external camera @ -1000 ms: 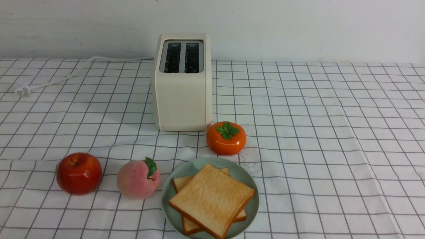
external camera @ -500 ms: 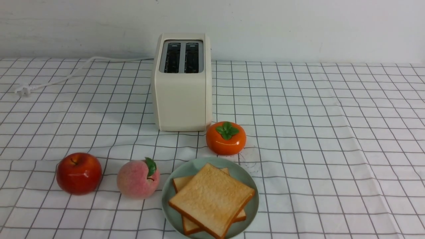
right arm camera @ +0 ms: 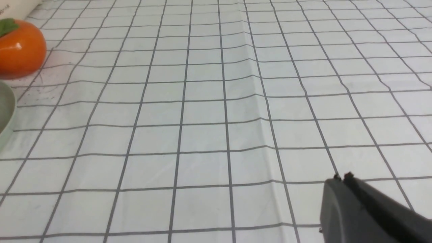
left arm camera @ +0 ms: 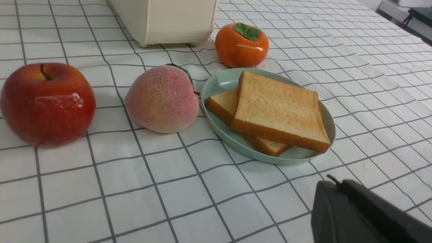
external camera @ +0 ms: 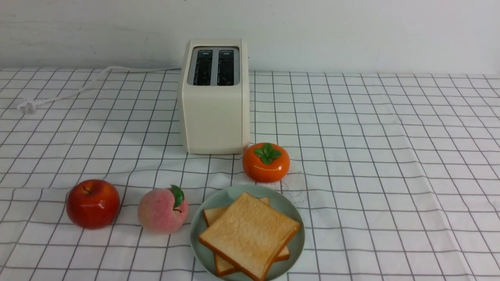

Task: Take toasted bread from bread machine on white checkered table place on plate.

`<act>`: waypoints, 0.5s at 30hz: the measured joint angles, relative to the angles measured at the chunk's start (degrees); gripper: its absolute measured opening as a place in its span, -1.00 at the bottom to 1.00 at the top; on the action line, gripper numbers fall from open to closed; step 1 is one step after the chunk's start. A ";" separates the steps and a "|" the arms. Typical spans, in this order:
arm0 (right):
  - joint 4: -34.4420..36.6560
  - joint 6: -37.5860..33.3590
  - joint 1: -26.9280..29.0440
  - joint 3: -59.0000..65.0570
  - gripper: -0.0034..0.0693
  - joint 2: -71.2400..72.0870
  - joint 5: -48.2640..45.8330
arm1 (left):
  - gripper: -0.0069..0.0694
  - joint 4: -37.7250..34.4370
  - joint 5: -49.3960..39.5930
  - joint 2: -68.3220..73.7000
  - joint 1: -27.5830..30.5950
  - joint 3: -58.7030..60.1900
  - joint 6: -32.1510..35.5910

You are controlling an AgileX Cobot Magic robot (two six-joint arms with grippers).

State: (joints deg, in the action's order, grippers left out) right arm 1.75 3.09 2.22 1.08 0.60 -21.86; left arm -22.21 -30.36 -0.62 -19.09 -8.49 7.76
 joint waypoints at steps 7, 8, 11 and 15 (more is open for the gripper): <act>0.00 0.18 0.00 -0.05 -0.96 0.00 -0.05 | -0.81 0.00 0.00 0.00 0.00 0.00 0.00; 0.00 0.18 0.00 -0.05 -0.96 0.00 -0.05 | -0.81 0.00 0.00 0.00 0.00 0.00 0.00; 0.00 0.18 0.00 -0.05 -0.95 0.00 -0.05 | -0.81 0.00 0.00 0.00 0.00 0.00 0.00; 0.00 0.18 0.00 -0.05 -0.95 0.00 -0.05 | -0.79 0.00 0.00 0.00 0.00 0.00 0.00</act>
State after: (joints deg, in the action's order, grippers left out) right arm 1.75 3.27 2.22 1.03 0.60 -21.91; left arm -22.21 -30.36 -0.62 -19.09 -8.49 7.76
